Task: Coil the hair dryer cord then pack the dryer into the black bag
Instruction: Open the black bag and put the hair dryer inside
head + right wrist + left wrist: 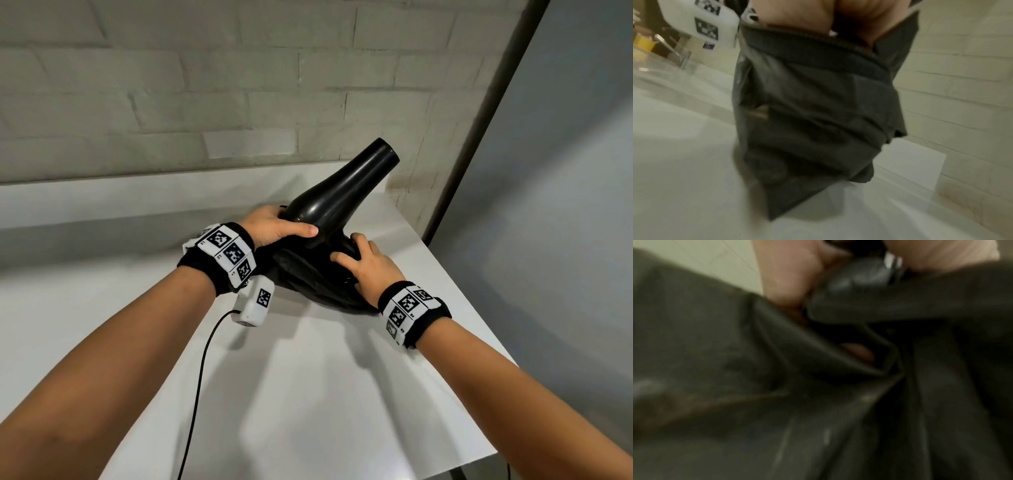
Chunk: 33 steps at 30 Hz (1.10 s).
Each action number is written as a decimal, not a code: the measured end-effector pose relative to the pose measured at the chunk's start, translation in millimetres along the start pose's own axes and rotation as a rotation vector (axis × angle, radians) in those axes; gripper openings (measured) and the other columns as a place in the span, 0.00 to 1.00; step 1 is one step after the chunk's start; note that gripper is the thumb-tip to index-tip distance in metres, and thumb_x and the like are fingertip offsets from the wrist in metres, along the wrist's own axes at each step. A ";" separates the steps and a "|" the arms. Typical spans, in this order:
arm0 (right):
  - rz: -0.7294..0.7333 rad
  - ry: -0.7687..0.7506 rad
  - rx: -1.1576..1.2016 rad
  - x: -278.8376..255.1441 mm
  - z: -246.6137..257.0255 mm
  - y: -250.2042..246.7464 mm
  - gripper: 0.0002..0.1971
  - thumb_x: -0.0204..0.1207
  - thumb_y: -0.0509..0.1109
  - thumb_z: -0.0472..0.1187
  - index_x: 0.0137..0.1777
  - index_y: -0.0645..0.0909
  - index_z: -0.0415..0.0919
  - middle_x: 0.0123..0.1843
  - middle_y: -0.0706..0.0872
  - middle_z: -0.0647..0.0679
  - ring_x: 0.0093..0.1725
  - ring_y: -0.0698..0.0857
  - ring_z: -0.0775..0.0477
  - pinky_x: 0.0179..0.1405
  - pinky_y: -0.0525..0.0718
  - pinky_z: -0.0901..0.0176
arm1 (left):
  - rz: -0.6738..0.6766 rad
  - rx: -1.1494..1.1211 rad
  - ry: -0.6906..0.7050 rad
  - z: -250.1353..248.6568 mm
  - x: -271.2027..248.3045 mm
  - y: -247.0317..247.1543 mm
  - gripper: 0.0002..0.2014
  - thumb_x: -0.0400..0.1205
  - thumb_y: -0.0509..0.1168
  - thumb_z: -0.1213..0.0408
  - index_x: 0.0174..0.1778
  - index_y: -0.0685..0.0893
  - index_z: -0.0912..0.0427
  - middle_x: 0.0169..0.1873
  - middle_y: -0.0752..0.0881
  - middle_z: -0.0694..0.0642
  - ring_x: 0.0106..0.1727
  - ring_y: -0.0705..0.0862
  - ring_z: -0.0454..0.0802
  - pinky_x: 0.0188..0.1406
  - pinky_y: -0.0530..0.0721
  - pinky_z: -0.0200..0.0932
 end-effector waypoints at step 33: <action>0.056 0.232 0.081 -1.5 -4.2 -15.6 0.30 0.77 0.61 0.39 0.77 0.56 0.51 0.75 0.70 0.47 0.69 0.68 0.36 0.66 0.71 0.37 | -0.351 0.412 0.366 -85.3 -33.9 -5.1 0.23 0.75 0.58 0.78 0.64 0.82 0.60 0.56 0.87 0.54 0.61 0.83 0.49 0.65 0.76 0.36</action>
Point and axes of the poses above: each hand's wrist, its own x-axis towards the middle knuckle, its own y-axis out of the palm, z = x × y, the point moved 4 cm from there along x, towards the middle knuckle
